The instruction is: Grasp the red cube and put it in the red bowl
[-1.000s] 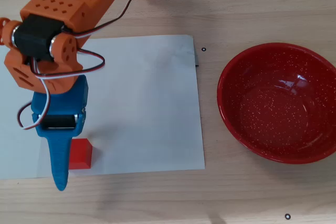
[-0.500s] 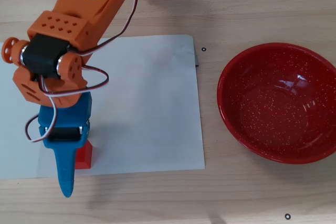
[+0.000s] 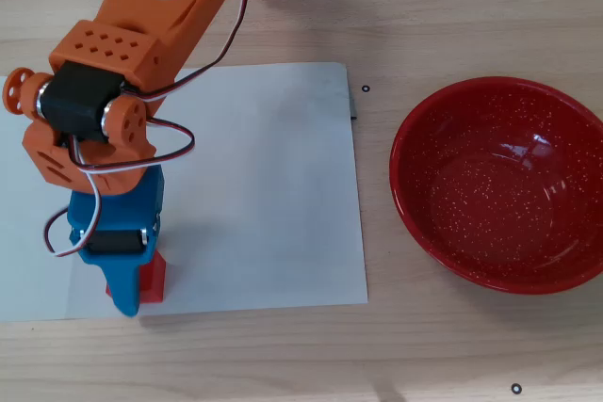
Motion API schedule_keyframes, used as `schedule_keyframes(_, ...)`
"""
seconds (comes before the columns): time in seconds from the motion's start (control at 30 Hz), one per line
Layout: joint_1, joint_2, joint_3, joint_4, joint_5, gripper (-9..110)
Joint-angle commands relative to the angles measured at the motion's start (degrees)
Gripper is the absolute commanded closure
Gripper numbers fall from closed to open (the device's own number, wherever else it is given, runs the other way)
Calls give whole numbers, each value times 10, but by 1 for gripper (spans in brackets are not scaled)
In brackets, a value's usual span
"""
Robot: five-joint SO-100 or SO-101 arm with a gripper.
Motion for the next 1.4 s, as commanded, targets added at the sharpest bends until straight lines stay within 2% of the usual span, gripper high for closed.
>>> schedule_keyframes(0.0, 14, 44, -76, 0, 3, 85)
schedule_keyframes(0.13, 16, 54, -80, 9, 3, 101)
schedule_keyframes(0.4, 14, 115, -60, 46, -25, 101)
schedule_keyframes(0.93, 35, 400, 145, 103, -83, 101)
schedule_keyframes(1.37, 156, 624, 331, 107, -141, 101)
